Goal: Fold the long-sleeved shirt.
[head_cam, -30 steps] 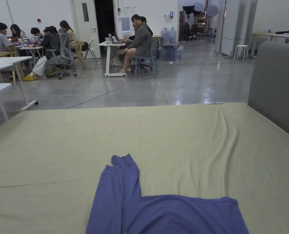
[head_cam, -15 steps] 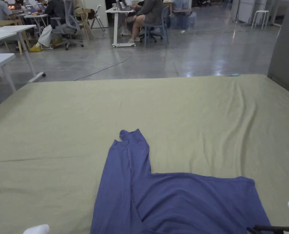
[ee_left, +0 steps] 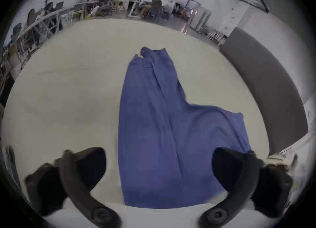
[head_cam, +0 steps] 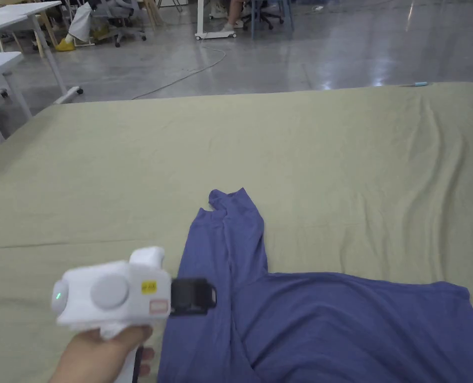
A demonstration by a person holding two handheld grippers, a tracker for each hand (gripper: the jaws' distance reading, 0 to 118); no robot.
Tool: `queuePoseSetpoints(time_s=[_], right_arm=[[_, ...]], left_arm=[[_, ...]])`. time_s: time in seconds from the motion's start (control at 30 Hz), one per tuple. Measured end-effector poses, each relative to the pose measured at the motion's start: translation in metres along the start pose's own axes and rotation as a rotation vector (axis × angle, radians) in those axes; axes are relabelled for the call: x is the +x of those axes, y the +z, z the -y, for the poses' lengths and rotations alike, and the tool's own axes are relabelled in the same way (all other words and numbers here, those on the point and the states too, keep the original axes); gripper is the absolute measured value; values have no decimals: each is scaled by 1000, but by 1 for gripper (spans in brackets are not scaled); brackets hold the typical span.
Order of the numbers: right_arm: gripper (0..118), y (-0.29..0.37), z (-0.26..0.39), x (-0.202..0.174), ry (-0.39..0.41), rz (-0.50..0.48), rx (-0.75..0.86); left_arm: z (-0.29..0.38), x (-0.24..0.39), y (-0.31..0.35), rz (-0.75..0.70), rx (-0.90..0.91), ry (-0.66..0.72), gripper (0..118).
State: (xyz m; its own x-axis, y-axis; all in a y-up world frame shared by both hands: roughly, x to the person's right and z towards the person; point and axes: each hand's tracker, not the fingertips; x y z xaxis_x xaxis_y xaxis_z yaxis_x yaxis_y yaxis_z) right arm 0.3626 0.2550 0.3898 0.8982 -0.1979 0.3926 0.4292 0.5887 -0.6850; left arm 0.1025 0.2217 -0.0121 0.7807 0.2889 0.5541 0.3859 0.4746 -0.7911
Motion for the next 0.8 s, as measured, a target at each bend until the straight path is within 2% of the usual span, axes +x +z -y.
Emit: queuePoseSetpoints(time_s=[0.03, 0.07, 0.17, 0.2, 0.3, 0.33, 0.37, 0.4, 0.43, 0.47, 0.53, 0.6, 0.67, 0.8], right_arm=[[0, -1, -1, 3, -9, -6, 5], [0, -3, -1, 2, -20, -13, 4], [0, -9, 3, 6, -38, -15, -17], [0, -10, 5, 8, -39, -6, -27], [0, -15, 11, 13, -31, 23, -61], [0, -16, 13, 15, -32, 30, -69], [0, -17, 15, 16, -34, 37, -76], [0, -18, 15, 18, -37, 43, -81], [0, -19, 15, 19, -42, 48, -86], [0, -20, 14, 20, -47, 49, -89], [0, -20, 12, 19, -55, 48, -83], [0, -16, 8, 17, -65, 45, -71], [0, -7, 5, 13, -73, 31, -48], [0, 14, 0, 6, -43, 14, -9]], left_arm=[[-28, -4, -16, 0, -21, 1, 116], [-51, -11, -38, -79, -46, 38, 116], [-76, -30, -97, -154, -90, 100, 115], [-81, -34, -108, -182, -98, 113, 111], [-87, -40, -132, -260, -132, 86, 71], [-85, -38, -135, -311, -161, 61, 68], [-83, -34, -128, -270, -139, 40, 65], [-83, -28, -122, -295, -132, -11, 53], [-81, -20, -117, -291, -135, -76, 10], [-79, -14, -111, -299, -116, -134, 0], [-75, -10, -105, -325, -109, -128, 0], [-73, -7, -90, -217, -109, -140, 0], [-65, -6, -64, -213, -81, -104, 0], [-31, 7, 31, -89, 52, -116, 0]])
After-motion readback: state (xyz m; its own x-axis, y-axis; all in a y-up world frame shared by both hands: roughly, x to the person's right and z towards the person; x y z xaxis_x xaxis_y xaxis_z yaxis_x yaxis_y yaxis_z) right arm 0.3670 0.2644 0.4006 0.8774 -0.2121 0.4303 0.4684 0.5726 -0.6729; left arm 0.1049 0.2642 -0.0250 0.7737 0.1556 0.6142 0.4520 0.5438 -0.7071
